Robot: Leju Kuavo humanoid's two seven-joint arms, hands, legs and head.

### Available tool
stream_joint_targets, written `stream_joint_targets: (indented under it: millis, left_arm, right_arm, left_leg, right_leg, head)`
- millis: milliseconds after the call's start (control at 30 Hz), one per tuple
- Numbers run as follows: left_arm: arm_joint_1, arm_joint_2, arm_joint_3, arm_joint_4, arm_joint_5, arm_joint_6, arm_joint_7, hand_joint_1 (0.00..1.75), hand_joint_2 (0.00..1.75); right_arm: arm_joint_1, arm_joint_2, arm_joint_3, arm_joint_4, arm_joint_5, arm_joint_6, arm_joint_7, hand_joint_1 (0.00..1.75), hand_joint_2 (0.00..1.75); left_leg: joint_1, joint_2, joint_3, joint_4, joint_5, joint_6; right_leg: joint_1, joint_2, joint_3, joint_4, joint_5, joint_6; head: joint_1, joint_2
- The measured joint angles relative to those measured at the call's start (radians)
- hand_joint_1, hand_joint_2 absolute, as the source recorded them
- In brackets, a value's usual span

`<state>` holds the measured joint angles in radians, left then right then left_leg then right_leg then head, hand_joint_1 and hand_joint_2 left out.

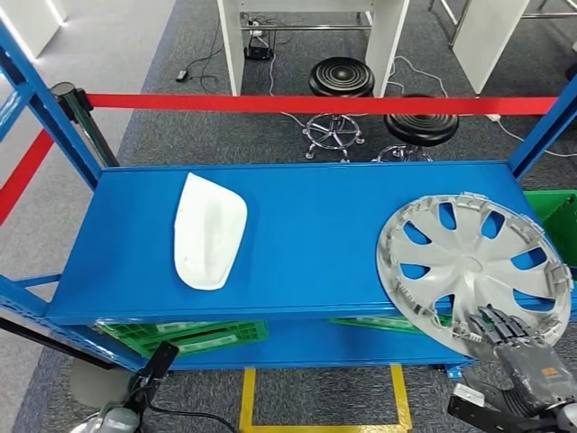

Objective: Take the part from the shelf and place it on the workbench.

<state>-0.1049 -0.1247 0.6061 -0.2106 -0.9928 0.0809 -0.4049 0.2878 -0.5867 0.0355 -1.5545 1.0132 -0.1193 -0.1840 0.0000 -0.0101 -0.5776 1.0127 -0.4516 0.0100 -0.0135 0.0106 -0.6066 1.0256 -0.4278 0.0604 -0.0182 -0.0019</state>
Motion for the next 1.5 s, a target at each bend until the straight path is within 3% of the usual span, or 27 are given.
stream_joint_targets:
  millis: [67, 100, 133, 200, 233, 300, 367, 400, 533, 600, 667, 700, 733, 767, 833, 867, 933, 1033, 1100, 1167, 1200, 1233, 1267, 1367, 1433, 1500]
  left_arm:
    - [0.000, 0.001, 0.000, 0.000, -0.001, 0.000, 0.000, 0.00, 0.00]
    - [-0.001, 0.002, 0.000, 0.000, -0.001, 0.000, 0.000, 0.00, 0.00]
    - [-0.001, 0.002, 0.000, 0.000, -0.002, 0.000, 0.000, 0.00, 0.00]
    - [0.001, 0.003, 0.000, 0.000, -0.002, 0.000, 0.000, 0.00, 0.00]
    - [0.001, 0.003, 0.000, 0.000, -0.002, 0.000, 0.000, 0.00, 0.00]
    - [0.001, 0.003, 0.000, 0.000, -0.002, 0.000, 0.000, 0.00, 0.00]
    - [0.000, 0.004, 0.000, 0.000, -0.002, 0.000, 0.000, 0.00, 0.00]
    - [0.000, 0.004, 0.000, 0.000, -0.002, 0.000, 0.000, 0.00, 0.00]
    - [0.000, 0.004, 0.000, 0.000, -0.002, 0.000, 0.001, 0.00, 0.00]
    - [-0.001, 0.003, -0.001, 0.000, -0.002, 0.000, 0.001, 0.00, 0.00]
    - [0.000, 0.002, -0.002, 0.000, -0.002, 0.000, 0.001, 0.00, 0.00]
    - [0.001, 0.003, -0.002, 0.000, -0.002, 0.000, 0.001, 0.00, 0.00]
    - [0.002, 0.003, -0.002, 0.000, -0.002, 0.000, 0.002, 0.00, 0.00]
    - [0.002, 0.004, -0.001, 0.000, -0.002, 0.000, 0.002, 0.00, 0.00]
    - [0.002, 0.004, -0.002, 0.000, -0.002, 0.000, 0.002, 0.00, 0.00]
    - [0.001, 0.004, -0.002, 0.000, -0.002, 0.000, 0.002, 0.00, 0.00]
    - [0.001, 0.004, -0.002, 0.000, -0.002, 0.000, 0.002, 0.00, 0.00]
    - [0.002, 0.004, -0.001, 0.000, -0.002, 0.000, 0.002, 0.00, 0.00]
    - [0.001, 0.004, -0.001, 0.000, -0.002, 0.001, 0.002, 0.00, 0.00]
    - [0.001, 0.005, -0.001, 0.000, -0.002, 0.001, 0.002, 0.00, 0.00]
    - [0.002, 0.005, -0.001, 0.000, -0.002, 0.001, 0.002, 0.00, 0.00]
    - [0.002, 0.005, -0.001, 0.000, -0.002, 0.000, 0.002, 0.00, 0.00]
    - [0.002, 0.005, -0.001, 0.000, -0.002, 0.000, 0.002, 0.00, 0.00]
    - [0.001, 0.005, -0.001, 0.000, -0.002, 0.000, 0.002, 0.00, 0.00]
    - [0.001, 0.005, -0.001, 0.000, -0.002, 0.000, 0.002, 0.00, 0.00]
    - [0.000, 0.006, -0.001, 0.000, -0.002, 0.001, 0.002, 0.00, 0.00]
  right_arm:
    - [-0.001, -0.010, 0.002, 0.000, -0.003, 0.004, -0.003, 1.51, 1.75]
    - [-0.002, -0.013, 0.003, 0.000, -0.006, 0.005, -0.003, 1.72, 1.75]
    - [-0.002, -0.016, 0.005, 0.001, -0.010, 0.006, -0.004, 1.75, 1.75]
    - [-0.002, -0.017, 0.008, 0.002, -0.015, 0.007, -0.005, 1.75, 1.75]
    - [-0.002, -0.018, 0.009, 0.003, -0.016, 0.007, -0.005, 1.75, 1.75]
    - [-0.003, -0.021, 0.009, 0.003, -0.016, 0.007, -0.005, 1.75, 1.75]
    - [-0.006, -0.024, 0.010, 0.003, -0.016, 0.007, -0.006, 1.75, 1.75]
    - [-0.007, -0.025, 0.010, 0.003, -0.016, 0.006, -0.006, 1.75, 1.75]
    - [-0.010, -0.025, 0.009, 0.002, -0.017, 0.005, -0.006, 1.75, 1.75]
    - [-0.009, -0.026, 0.009, 0.002, -0.019, 0.004, -0.006, 1.75, 1.75]
    - [-0.008, -0.026, 0.008, 0.002, -0.025, 0.003, -0.006, 1.75, 1.75]
    - [-0.006, -0.026, 0.009, 0.002, -0.028, 0.002, -0.006, 1.75, 1.75]
    - [-0.005, -0.026, 0.009, 0.002, -0.032, 0.002, -0.005, 1.75, 1.75]
    - [-0.004, -0.026, 0.009, 0.002, -0.034, 0.002, -0.005, 1.75, 1.75]
    - [-0.003, -0.026, 0.009, 0.002, -0.035, 0.000, -0.005, 1.75, 1.75]
    - [-0.003, -0.026, 0.008, 0.002, -0.035, -0.002, -0.004, 1.75, 1.75]
    - [-0.003, -0.026, 0.006, 0.002, -0.035, -0.005, -0.002, 1.75, 1.75]
    - [-0.001, -0.026, 0.006, 0.002, -0.035, -0.007, -0.002, 1.75, 1.75]
    - [-0.001, -0.026, 0.006, 0.002, -0.035, -0.007, -0.002, 1.75, 1.75]
    - [0.000, -0.026, 0.007, 0.002, -0.035, -0.007, -0.002, 1.75, 1.75]
    - [0.001, -0.026, 0.008, 0.002, -0.035, -0.007, -0.002, 1.75, 1.75]
    - [0.001, -0.026, 0.008, 0.003, -0.035, -0.007, -0.002, 1.75, 1.75]
    - [0.001, -0.026, 0.008, 0.003, -0.035, -0.007, -0.002, 1.75, 1.75]
    - [0.000, -0.026, 0.008, 0.003, -0.035, -0.011, -0.003, 1.75, 1.75]
    - [0.000, -0.026, 0.008, 0.002, -0.032, -0.020, -0.005, 1.75, 1.75]
    - [0.001, -0.026, 0.007, -0.001, -0.024, -0.036, -0.006, 1.75, 1.75]
  left_leg:
    - [0.004, 0.001, 0.002, -0.005, 0.004, 0.012]
    - [0.004, 0.001, 0.002, -0.006, 0.005, 0.015]
    - [0.004, 0.001, 0.002, -0.005, 0.005, 0.018]
    - [0.002, 0.001, 0.003, -0.005, 0.004, 0.019]
    - [0.002, 0.001, 0.005, -0.005, 0.003, 0.020]
    - [0.002, 0.001, 0.010, -0.004, 0.000, 0.018]
    - [-0.002, -0.001, 0.012, -0.002, -0.004, 0.011]
    - [-0.004, -0.001, 0.012, 0.000, -0.005, 0.006]
    - [-0.002, -0.001, 0.005, 0.011, -0.015, -0.013]
    - [0.000, 0.000, -0.030, 0.087, -0.063, -0.024]
    - [0.002, 0.000, -0.093, 0.220, -0.124, -0.031]
    - [0.003, 0.000, -0.116, 0.268, -0.137, -0.032]
    - [0.003, 0.000, -0.124, 0.283, -0.130, -0.032]
    - [0.003, 0.000, -0.114, 0.259, -0.105, -0.032]
    - [0.005, 0.001, -0.055, 0.134, -0.035, -0.031]
    - [0.006, 0.000, -0.026, 0.072, -0.014, -0.029]
    - [0.006, -0.001, -0.001, 0.011, -0.003, -0.022]
    - [0.006, 0.000, 0.000, 0.003, -0.001, -0.002]
    - [0.009, 0.001, 0.001, 0.000, 0.002, 0.011]
    - [0.006, 0.001, 0.001, 0.000, 0.001, 0.017]
    - [0.005, 0.001, 0.001, 0.000, 0.001, 0.017]
    - [0.004, 0.001, 0.001, 0.001, 0.001, 0.017]
    - [0.003, 0.001, 0.003, 0.001, 0.000, 0.017]
    - [0.001, 0.001, 0.008, 0.004, -0.006, 0.010]
    - [-0.003, -0.001, 0.005, 0.006, -0.006, 0.000]
    - [-0.004, -0.001, 0.003, 0.004, -0.003, -0.010]
  right_leg:
    - [0.000, -0.002, -0.022, 0.044, -0.030, 0.009]
    - [-0.001, -0.003, -0.048, 0.100, -0.061, 0.012]
    - [0.000, -0.003, -0.080, 0.170, -0.094, 0.014]
    - [0.000, -0.003, -0.130, 0.277, -0.128, 0.016]
    - [0.000, -0.003, -0.131, 0.279, -0.117, 0.016]
    - [-0.001, -0.004, -0.075, 0.169, -0.052, 0.014]
    - [-0.002, -0.004, -0.008, 0.043, -0.011, 0.011]
    - [-0.001, -0.003, 0.008, 0.012, -0.007, 0.008]
    - [0.000, -0.001, 0.013, 0.000, -0.007, -0.015]
    - [-0.003, -0.003, 0.015, -0.003, -0.006, -0.026]
    - [-0.003, -0.004, 0.014, -0.003, -0.007, -0.031]
    - [-0.004, -0.004, 0.014, -0.003, -0.007, -0.032]
    - [-0.004, -0.004, 0.014, -0.003, -0.008, -0.032]
    - [-0.005, -0.004, 0.015, -0.003, -0.008, -0.032]
    - [-0.007, -0.003, 0.016, -0.002, -0.008, -0.027]
    - [-0.006, -0.001, 0.015, 0.000, -0.009, -0.022]
    - [-0.002, 0.001, 0.011, 0.000, -0.007, -0.009]
    - [-0.004, 0.001, 0.006, 0.000, -0.008, 0.008]
    - [-0.005, -0.002, -0.026, 0.066, -0.049, 0.015]
    - [-0.005, -0.003, -0.089, 0.204, -0.112, 0.019]
    - [-0.005, -0.003, -0.117, 0.261, -0.131, 0.020]
    - [-0.005, -0.003, -0.128, 0.284, -0.130, 0.020]
    - [-0.005, -0.003, -0.120, 0.266, -0.110, 0.019]
    - [-0.006, -0.003, -0.021, 0.074, -0.026, 0.017]
    - [-0.006, -0.001, 0.013, 0.011, -0.017, 0.012]
    - [-0.005, -0.001, 0.013, 0.009, -0.017, 0.000]
  head:
    - [0.004, 0.000]
    - [0.006, 0.000]
    - [0.008, 0.000]
    - [0.009, 0.000]
    - [0.009, 0.000]
    - [0.009, 0.000]
    - [0.009, 0.000]
    - [0.008, 0.000]
    - [0.005, 0.000]
    - [0.002, 0.000]
    - [0.000, 0.000]
    - [0.000, 0.000]
    - [0.000, 0.000]
    - [0.000, 0.000]
    - [0.000, 0.000]
    - [0.000, 0.000]
    - [0.000, 0.000]
    - [0.000, 0.000]
    - [0.004, 0.000]
    - [0.008, 0.000]
    - [0.008, 0.000]
    - [0.008, 0.000]
    - [0.008, 0.000]
    - [0.009, 0.000]
    - [0.007, 0.000]
    - [0.005, 0.000]
